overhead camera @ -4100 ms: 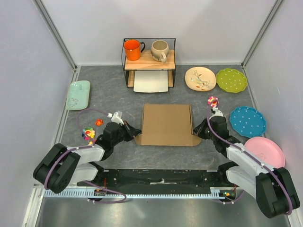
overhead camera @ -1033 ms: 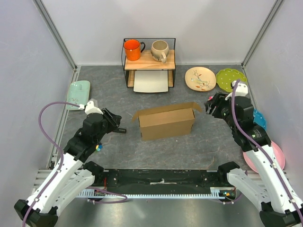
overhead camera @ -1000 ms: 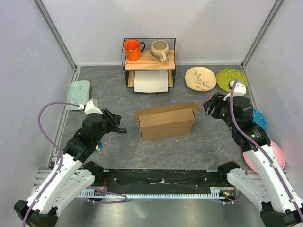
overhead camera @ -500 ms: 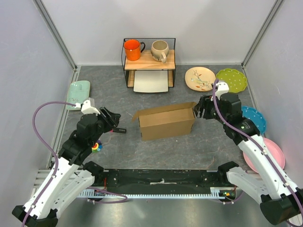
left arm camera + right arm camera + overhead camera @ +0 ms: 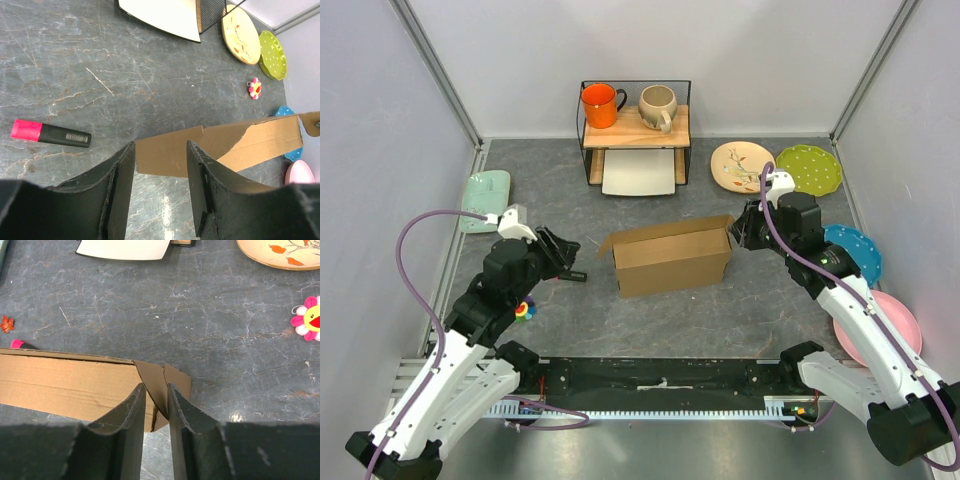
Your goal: Fold the paper box
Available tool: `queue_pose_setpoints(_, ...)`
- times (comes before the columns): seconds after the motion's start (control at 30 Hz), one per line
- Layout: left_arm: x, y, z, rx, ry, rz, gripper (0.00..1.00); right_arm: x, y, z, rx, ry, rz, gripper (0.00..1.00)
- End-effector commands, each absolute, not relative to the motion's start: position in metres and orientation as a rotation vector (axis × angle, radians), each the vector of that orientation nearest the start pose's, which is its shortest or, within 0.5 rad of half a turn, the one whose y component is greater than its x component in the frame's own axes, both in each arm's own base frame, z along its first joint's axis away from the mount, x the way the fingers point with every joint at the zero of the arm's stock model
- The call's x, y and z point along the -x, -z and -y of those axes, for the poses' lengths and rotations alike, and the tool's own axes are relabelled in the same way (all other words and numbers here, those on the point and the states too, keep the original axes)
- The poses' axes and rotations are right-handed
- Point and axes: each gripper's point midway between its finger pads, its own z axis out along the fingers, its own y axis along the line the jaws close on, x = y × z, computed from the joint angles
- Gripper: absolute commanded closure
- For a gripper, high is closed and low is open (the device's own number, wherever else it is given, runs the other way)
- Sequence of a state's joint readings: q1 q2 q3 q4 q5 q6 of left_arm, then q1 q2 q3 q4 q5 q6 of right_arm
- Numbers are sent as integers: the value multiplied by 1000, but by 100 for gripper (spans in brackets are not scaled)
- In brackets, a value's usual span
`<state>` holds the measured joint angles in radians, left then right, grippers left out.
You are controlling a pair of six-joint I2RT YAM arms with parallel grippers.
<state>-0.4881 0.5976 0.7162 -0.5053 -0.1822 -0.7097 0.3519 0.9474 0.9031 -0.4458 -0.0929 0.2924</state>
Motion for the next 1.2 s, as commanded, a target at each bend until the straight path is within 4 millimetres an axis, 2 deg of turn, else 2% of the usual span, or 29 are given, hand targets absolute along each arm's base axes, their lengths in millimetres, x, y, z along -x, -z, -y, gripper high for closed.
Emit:
queue_pose_setpoints(0.0,-236,-252,127,245,656,-1914,48,-286,-235,-140,126,-525,-2044,73)
queue_pose_setpoints(0.2,-237,-254,139,146,680,-1925,50,-284,-232,-140,114,-531,-2059,78)
queue_pose_setpoints(0.37,-239,-256,155,-3,715,-1899,45,-281,-229,-141,105,-535,-2074,79)
queue_pose_setpoints(0.53,-243,-267,173,-132,775,-1848,44,-280,-227,-141,104,-535,-2083,79)
queue_pose_setpoints(0.7,-236,-277,186,-260,830,-1788,44,-279,-226,-142,106,-540,-2083,80)
queue_pose_setpoints(0.87,-244,-266,185,-280,779,-1835,52,-279,-226,-144,110,-547,-2084,81)
queue_pose_setpoints(1.0,-243,-263,190,-311,797,-1843,55,-278,-227,-145,107,-552,-2082,81)
queue_pose_setpoints(1.17,-240,-256,193,-347,808,-1867,64,-278,-228,-146,97,-562,-2090,82)
